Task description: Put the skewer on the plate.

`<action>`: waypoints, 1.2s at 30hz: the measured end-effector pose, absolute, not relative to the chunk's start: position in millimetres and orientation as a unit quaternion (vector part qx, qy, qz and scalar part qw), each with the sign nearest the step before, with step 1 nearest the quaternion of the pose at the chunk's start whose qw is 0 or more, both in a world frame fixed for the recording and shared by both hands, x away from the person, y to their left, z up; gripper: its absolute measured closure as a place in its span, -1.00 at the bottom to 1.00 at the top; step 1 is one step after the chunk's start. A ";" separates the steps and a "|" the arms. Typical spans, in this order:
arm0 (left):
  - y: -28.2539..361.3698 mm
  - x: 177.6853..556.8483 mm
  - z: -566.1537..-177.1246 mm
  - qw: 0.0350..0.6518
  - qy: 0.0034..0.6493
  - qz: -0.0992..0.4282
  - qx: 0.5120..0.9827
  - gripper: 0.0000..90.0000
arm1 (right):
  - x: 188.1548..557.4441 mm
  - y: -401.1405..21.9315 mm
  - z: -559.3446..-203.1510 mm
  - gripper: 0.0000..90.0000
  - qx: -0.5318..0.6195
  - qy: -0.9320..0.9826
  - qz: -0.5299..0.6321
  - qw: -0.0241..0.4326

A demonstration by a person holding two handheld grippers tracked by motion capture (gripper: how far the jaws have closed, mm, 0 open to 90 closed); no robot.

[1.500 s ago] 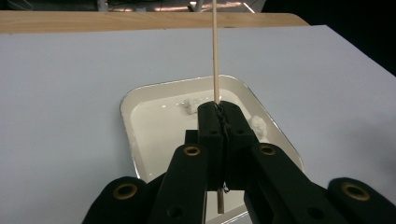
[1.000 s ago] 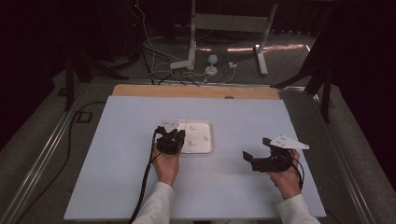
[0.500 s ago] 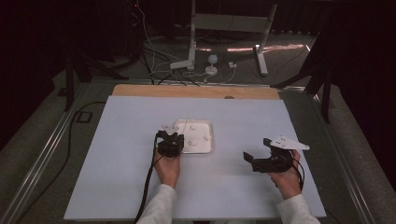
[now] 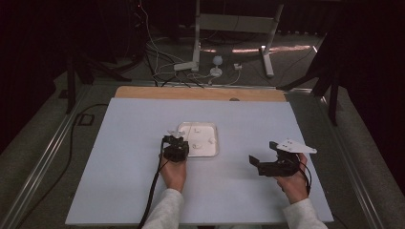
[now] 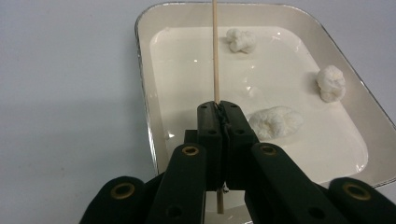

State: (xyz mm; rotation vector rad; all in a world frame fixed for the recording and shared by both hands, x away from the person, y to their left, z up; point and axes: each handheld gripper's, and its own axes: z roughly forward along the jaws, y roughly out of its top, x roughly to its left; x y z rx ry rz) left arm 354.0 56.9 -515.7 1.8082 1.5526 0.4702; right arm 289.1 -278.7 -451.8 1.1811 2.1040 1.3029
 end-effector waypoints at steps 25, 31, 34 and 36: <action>104.6 328.5 -470.5 0.484 0.499 0.159 0.701 -0.73 | 283.8 -282.1 -448.5 -1.00 0.418 0.748 0.469 0.213; 137.9 308.4 -445.4 0.516 0.459 0.187 0.698 -0.99 | 281.4 -282.6 -448.1 -1.00 0.412 0.745 0.477 0.220; 153.4 298.7 -437.7 0.515 0.446 0.209 0.702 -0.99 | 279.9 -282.1 -448.6 -1.00 0.409 0.744 0.480 0.221; 165.6 292.3 -433.7 0.518 0.440 0.221 0.700 -0.99 | 278.9 -282.2 -449.2 -1.00 0.408 0.743 0.482 0.222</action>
